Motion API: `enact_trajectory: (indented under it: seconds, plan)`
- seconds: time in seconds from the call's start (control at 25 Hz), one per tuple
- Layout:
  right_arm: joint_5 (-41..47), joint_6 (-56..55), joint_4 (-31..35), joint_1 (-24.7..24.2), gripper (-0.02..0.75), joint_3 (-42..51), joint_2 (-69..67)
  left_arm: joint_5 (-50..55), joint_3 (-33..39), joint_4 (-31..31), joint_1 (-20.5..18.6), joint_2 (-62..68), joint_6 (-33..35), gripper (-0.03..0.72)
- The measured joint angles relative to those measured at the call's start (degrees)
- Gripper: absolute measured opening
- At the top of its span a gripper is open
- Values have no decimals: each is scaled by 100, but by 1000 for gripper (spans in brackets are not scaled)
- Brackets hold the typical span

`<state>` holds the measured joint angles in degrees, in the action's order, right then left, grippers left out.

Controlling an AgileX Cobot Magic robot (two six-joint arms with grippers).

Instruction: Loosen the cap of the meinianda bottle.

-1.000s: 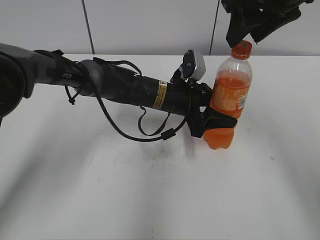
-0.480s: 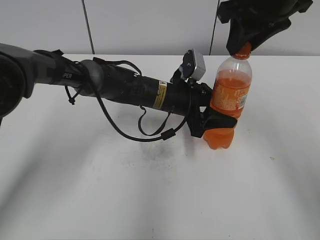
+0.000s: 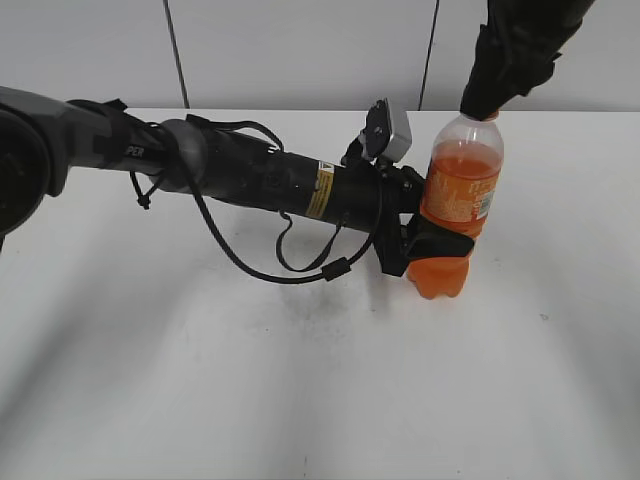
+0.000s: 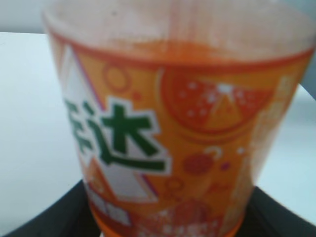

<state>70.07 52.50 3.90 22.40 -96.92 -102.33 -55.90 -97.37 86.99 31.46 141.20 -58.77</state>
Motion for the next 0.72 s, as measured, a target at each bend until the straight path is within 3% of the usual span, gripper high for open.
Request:
enact_trajectory:
  seconds: [0.16, 0.4, 0.48, 0.6, 0.72]
  plan:
    - [42, 1461, -19, 0, 274, -2, 10, 11, 0, 26, 7, -9, 12, 408]
    - [54, 1584, -47, 0, 276, -14, 17, 11, -5, 30, 7, -9, 12, 408]
    - [56, 1251, -108, 0, 339, -82, 17, 24, -5, 30, 11, -9, 5, 408]
    - [30, 306, -132, 0, 515, -192, 52, 27, -5, 30, 11, -9, 5, 408]
    - [19, -788, -37, 0, 565, -196, 193, 34, -5, 30, 11, -16, 5, 408]
